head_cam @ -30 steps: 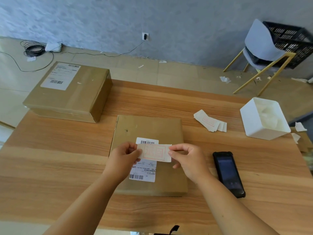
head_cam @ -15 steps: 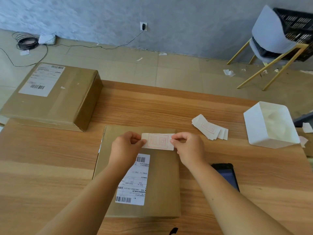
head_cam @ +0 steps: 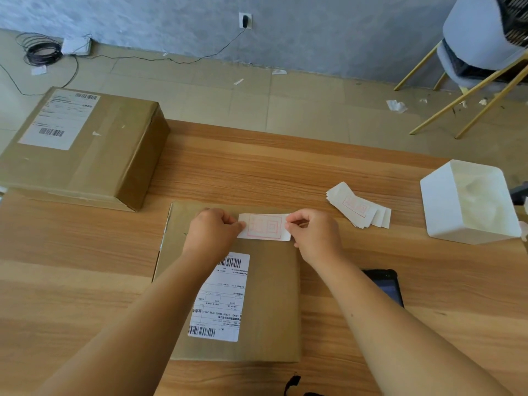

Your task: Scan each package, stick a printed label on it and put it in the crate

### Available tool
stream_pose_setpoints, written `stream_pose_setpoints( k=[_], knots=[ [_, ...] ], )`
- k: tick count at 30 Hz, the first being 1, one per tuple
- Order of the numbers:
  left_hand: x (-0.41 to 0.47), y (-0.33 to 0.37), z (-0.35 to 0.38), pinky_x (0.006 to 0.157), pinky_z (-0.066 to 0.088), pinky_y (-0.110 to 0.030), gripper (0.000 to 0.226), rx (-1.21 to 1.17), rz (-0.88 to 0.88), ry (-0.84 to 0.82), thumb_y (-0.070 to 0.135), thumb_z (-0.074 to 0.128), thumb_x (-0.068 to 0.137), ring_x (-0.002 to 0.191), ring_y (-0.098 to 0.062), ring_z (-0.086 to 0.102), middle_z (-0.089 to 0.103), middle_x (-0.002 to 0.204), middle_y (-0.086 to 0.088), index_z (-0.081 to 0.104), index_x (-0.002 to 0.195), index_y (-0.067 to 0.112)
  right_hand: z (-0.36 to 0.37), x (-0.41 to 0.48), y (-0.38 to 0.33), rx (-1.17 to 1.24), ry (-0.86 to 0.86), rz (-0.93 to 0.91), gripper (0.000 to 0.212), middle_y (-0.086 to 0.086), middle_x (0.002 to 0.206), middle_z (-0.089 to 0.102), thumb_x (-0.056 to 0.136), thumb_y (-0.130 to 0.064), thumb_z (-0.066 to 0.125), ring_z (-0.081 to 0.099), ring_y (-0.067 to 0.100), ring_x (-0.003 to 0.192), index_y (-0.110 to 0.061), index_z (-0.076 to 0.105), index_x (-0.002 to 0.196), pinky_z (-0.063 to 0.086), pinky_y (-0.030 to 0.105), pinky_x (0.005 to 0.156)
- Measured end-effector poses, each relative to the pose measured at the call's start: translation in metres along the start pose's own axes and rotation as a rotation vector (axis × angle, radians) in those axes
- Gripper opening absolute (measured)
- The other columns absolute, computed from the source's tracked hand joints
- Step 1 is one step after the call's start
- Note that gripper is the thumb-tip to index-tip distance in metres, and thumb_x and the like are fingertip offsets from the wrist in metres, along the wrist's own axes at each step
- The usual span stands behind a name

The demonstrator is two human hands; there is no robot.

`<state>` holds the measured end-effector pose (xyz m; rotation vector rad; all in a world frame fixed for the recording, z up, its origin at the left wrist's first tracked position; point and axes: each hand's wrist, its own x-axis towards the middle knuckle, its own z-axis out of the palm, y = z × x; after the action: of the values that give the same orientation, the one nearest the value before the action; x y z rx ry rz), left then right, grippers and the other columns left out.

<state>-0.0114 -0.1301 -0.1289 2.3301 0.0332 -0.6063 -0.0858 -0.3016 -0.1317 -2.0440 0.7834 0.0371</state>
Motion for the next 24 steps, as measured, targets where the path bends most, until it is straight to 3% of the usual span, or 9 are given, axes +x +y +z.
stream_pose_setpoints(
  k=[2, 5, 9, 12, 15, 19, 24],
  knots=[
    [0.002, 0.001, 0.000, 0.031, 0.031, -0.015, 0.018, 0.022, 0.008, 0.000, 0.026, 0.068, 0.081, 0.048, -0.011, 0.050, 0.059, 0.078, -0.002, 0.060, 0.067, 0.017, 0.001, 0.001, 0.001, -0.030, -0.010, -0.017, 0.013, -0.012, 0.077, 0.062, 0.087, -0.011, 0.065, 0.061, 0.013, 0.070, -0.023, 0.069, 0.083, 0.048, 0.021, 0.058],
    [0.003, 0.002, 0.002, 0.039, 0.037, -0.017, 0.020, 0.065, 0.023, 0.015, 0.023, 0.069, 0.079, 0.053, -0.014, 0.053, 0.058, 0.089, -0.005, 0.057, 0.065, 0.018, 0.002, 0.002, 0.000, -0.119, -0.016, -0.069, 0.012, -0.008, 0.080, 0.063, 0.087, -0.009, 0.062, 0.056, 0.008, 0.067, -0.018, 0.071, 0.088, 0.037, 0.013, 0.053],
    [0.001, 0.005, 0.002, 0.060, 0.053, -0.030, 0.020, 0.086, 0.029, 0.045, 0.023, 0.071, 0.078, 0.064, -0.014, 0.055, 0.050, 0.101, -0.003, 0.054, 0.067, 0.020, 0.004, 0.003, -0.004, -0.265, -0.018, -0.142, 0.014, -0.003, 0.098, 0.062, 0.087, -0.011, 0.059, 0.058, 0.014, 0.082, -0.021, 0.068, 0.091, 0.040, 0.020, 0.060],
    [-0.002, 0.004, 0.001, 0.069, 0.056, -0.039, 0.021, 0.105, 0.061, 0.071, 0.025, 0.071, 0.078, 0.069, -0.013, 0.053, 0.045, 0.104, -0.001, 0.051, 0.084, 0.019, 0.003, 0.004, -0.004, -0.463, -0.020, -0.152, 0.016, -0.005, 0.104, 0.048, 0.086, -0.017, 0.062, 0.053, 0.015, 0.078, -0.029, 0.063, 0.097, 0.030, 0.022, 0.052],
    [-0.010, -0.001, 0.002, 0.066, 0.056, -0.040, 0.034, 0.199, 0.218, 0.053, 0.027, 0.064, 0.085, 0.075, -0.020, 0.058, 0.041, 0.111, 0.000, 0.051, 0.117, 0.026, -0.001, 0.005, 0.001, -0.500, -0.013, -0.195, 0.033, -0.007, 0.108, 0.038, 0.087, -0.027, 0.065, 0.049, 0.015, 0.091, -0.033, 0.061, 0.118, 0.038, 0.025, 0.065],
    [-0.017, -0.016, 0.006, 0.055, 0.042, -0.028, 0.039, 0.428, 0.400, 0.082, 0.038, 0.053, 0.091, 0.081, -0.020, 0.052, 0.040, 0.112, -0.002, 0.051, 0.130, 0.036, 0.002, -0.004, 0.014, -0.500, -0.108, -0.313, 0.040, -0.001, 0.140, 0.032, 0.093, -0.037, 0.057, 0.034, 0.020, 0.128, -0.040, 0.052, 0.133, 0.040, 0.036, 0.097],
    [-0.022, -0.029, 0.006, 0.057, 0.040, -0.029, 0.040, 0.501, 0.395, 0.160, 0.046, 0.051, 0.090, 0.096, -0.024, 0.045, 0.041, 0.111, -0.003, 0.051, 0.130, 0.040, -0.003, -0.013, 0.030, -0.408, -0.165, -0.151, 0.039, -0.005, 0.148, 0.031, 0.096, -0.049, 0.044, 0.034, 0.018, 0.132, -0.056, 0.040, 0.134, 0.041, 0.034, 0.093]
  ],
)
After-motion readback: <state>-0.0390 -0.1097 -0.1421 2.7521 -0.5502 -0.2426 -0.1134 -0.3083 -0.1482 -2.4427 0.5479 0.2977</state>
